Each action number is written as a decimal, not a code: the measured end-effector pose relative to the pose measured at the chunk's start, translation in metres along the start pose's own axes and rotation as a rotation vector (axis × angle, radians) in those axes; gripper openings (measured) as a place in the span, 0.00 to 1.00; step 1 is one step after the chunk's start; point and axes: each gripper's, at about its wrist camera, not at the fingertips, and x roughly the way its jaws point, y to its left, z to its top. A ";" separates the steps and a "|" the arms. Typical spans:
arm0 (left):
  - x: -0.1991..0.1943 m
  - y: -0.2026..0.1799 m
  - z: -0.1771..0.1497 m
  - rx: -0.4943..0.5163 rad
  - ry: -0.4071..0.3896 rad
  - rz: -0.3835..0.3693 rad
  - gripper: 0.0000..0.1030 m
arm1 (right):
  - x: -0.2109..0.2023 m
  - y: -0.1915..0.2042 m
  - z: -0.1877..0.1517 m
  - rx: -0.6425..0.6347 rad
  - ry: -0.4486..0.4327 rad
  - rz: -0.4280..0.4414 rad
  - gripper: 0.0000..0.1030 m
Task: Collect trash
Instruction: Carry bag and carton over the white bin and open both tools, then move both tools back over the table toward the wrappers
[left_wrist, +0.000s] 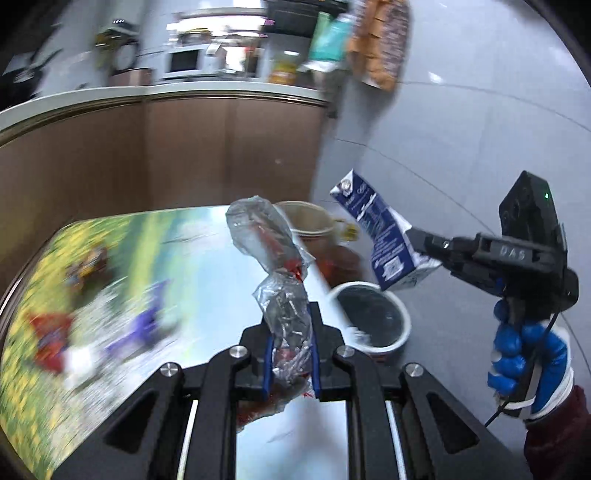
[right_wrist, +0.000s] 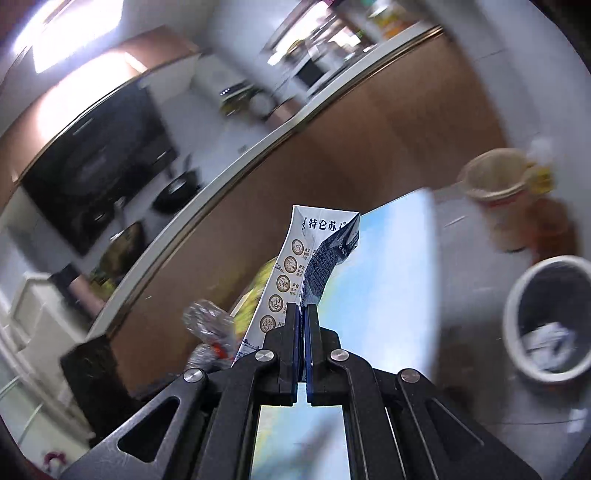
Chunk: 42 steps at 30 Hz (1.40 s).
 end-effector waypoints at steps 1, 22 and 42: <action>0.011 -0.010 0.007 0.015 0.006 -0.021 0.14 | -0.007 -0.009 0.002 0.003 -0.015 -0.033 0.03; 0.285 -0.134 0.068 0.012 0.314 -0.304 0.16 | -0.022 -0.180 0.033 -0.004 -0.083 -0.684 0.06; 0.223 -0.088 0.076 -0.050 0.168 -0.179 0.52 | -0.014 -0.137 0.017 -0.067 -0.108 -0.758 0.53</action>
